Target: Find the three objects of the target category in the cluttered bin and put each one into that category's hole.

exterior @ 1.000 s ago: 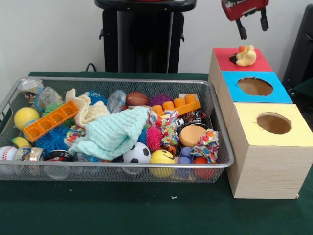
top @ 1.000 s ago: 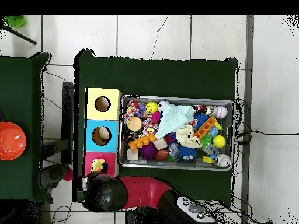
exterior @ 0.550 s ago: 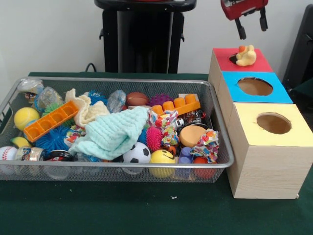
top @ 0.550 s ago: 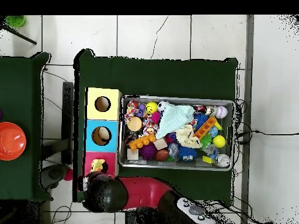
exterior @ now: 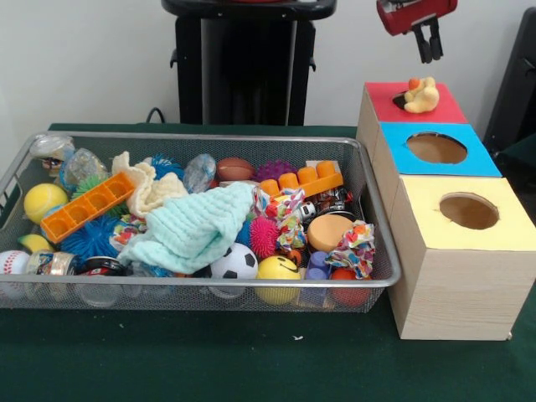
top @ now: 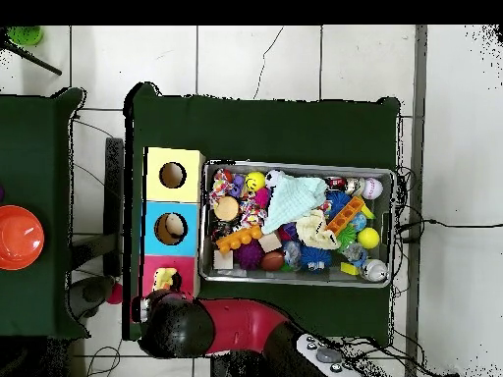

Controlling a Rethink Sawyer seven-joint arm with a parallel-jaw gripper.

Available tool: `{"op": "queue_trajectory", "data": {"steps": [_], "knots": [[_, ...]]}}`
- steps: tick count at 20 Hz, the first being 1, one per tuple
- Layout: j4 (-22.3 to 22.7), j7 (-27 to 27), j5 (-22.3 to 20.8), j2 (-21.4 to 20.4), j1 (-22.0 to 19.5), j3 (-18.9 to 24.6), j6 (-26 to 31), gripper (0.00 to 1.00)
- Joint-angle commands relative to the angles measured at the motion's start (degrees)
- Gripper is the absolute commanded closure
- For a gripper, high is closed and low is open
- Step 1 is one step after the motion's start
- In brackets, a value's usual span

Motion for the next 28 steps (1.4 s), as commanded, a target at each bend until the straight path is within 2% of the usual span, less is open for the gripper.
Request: {"op": "queue_trajectory", "data": {"steps": [1,11,28], "knots": [[-3.8,10.3,0.7,0.8,-0.1,-2.2,-1.6,1.0],[-4.1,10.8,1.1,1.0,0.4,-2.1,-2.3,1.0],[-6.4,10.1,-0.7,6.4,2.9,-5.1,-8.7,1.0]]}}
